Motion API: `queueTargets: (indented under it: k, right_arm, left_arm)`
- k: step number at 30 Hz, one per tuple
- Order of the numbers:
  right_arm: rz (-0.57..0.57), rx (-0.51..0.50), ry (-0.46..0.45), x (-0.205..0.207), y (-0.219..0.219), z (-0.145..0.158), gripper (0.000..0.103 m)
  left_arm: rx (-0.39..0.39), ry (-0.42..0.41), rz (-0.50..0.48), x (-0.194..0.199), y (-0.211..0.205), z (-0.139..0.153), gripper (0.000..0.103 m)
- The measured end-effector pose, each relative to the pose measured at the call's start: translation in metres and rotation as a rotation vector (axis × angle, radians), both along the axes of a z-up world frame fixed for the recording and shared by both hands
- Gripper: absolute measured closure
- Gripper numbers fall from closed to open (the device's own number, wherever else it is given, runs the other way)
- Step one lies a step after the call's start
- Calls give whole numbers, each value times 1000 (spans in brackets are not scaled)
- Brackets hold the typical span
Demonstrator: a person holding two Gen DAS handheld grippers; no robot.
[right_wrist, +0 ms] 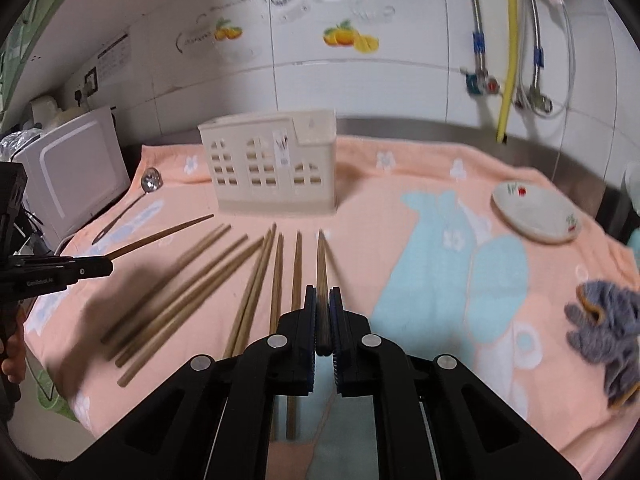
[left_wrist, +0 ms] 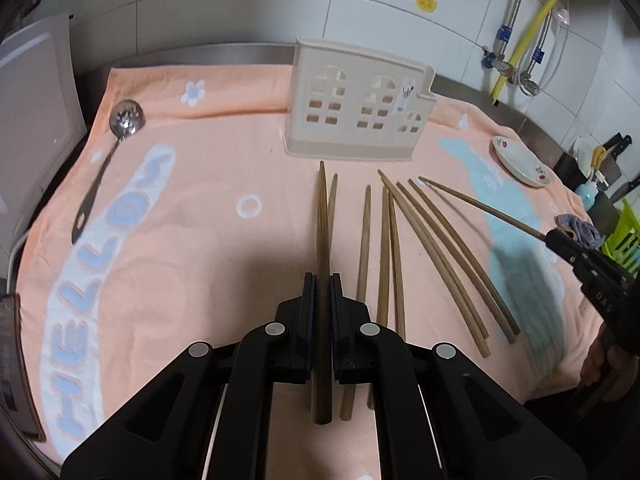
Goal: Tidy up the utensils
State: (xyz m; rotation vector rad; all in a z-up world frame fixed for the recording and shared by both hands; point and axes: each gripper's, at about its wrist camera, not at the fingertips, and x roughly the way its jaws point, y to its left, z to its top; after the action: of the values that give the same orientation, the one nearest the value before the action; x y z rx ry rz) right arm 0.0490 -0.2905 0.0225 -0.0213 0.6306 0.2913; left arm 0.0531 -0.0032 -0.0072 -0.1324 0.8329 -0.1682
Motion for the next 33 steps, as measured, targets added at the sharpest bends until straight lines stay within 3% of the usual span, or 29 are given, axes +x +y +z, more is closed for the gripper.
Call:
queueTargets:
  k: [11,20,24,26,31,33]
  right_arm:
    - [63,26,-67,19,-3,53,96]
    - [105,55,-138,38,-8,111,97]
    - [121,64,-170,51,-10,139,97]
    - [123,59,-201,56,-9,155,97]
    - [121,44,-244,78,-2,182,96]
    - [117,34,-256,90,3,187,96]
  left_arm:
    - [-46,-64,-33,7,19,50,97]
    - [15,-121,-106,20,13,110,97]
    - [35,-79,-139,42,12,130,97]
    - [92,-41,-138,57,12,139,97]
    - [158,109,-193,92,11,143,97]
    - [175,129,-196,101,11,147,97]
